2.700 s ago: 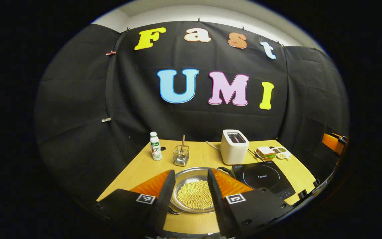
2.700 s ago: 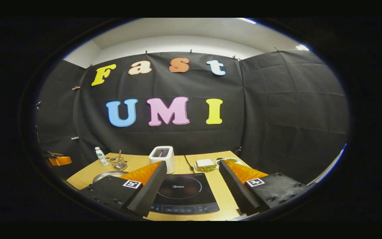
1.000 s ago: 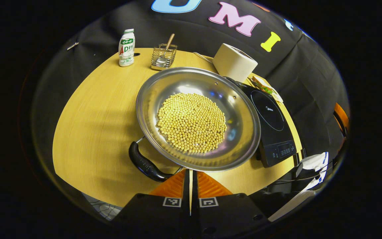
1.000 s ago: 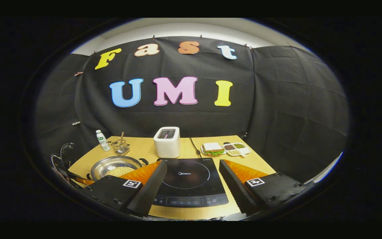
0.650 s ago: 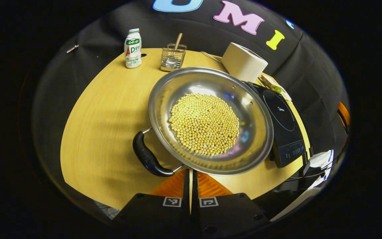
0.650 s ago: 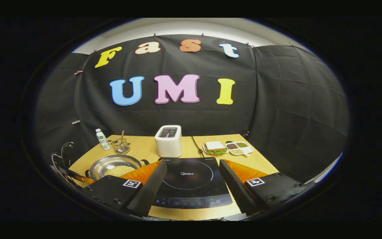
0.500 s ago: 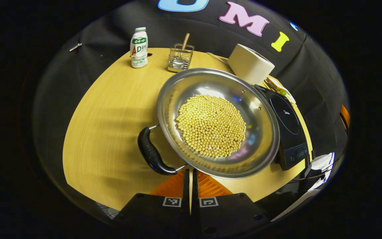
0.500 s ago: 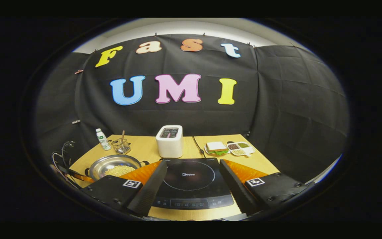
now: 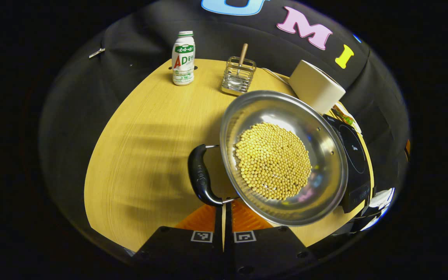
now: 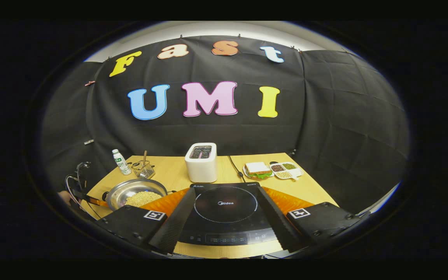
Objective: First push the handle of the pot to place it horizontally, then grasp the pot with both hands and set it on the induction cooktop.
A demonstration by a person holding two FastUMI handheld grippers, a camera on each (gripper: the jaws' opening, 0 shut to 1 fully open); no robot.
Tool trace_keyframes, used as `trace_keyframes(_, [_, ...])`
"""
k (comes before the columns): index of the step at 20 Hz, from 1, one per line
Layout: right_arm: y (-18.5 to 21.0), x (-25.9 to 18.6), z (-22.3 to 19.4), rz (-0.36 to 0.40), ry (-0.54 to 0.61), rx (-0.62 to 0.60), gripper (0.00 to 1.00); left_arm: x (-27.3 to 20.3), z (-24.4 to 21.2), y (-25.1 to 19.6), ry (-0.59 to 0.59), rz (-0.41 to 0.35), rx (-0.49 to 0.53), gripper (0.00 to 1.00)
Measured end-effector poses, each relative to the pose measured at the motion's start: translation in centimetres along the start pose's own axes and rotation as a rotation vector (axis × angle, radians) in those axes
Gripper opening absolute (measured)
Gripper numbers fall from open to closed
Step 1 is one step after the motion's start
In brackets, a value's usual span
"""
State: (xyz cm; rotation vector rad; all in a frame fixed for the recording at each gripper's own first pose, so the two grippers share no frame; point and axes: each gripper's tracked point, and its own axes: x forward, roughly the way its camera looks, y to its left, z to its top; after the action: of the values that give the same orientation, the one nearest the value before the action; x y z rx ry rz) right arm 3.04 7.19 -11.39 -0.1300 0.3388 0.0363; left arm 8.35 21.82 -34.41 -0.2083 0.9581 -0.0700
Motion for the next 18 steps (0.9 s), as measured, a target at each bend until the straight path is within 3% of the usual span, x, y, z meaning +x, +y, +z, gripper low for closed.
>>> trace_keyframes(8, [1.2,1.6,-1.4,0.013,0.051,-0.004,0.98,1.1,3.0,2.4,-0.028,0.043,-0.005,0.06])
trace_keyframes(18, [7.9,5.7,-4.3,0.16,0.176,0.018,0.99,-5.3,5.3,4.5,-0.165,0.121,-0.042,0.07])
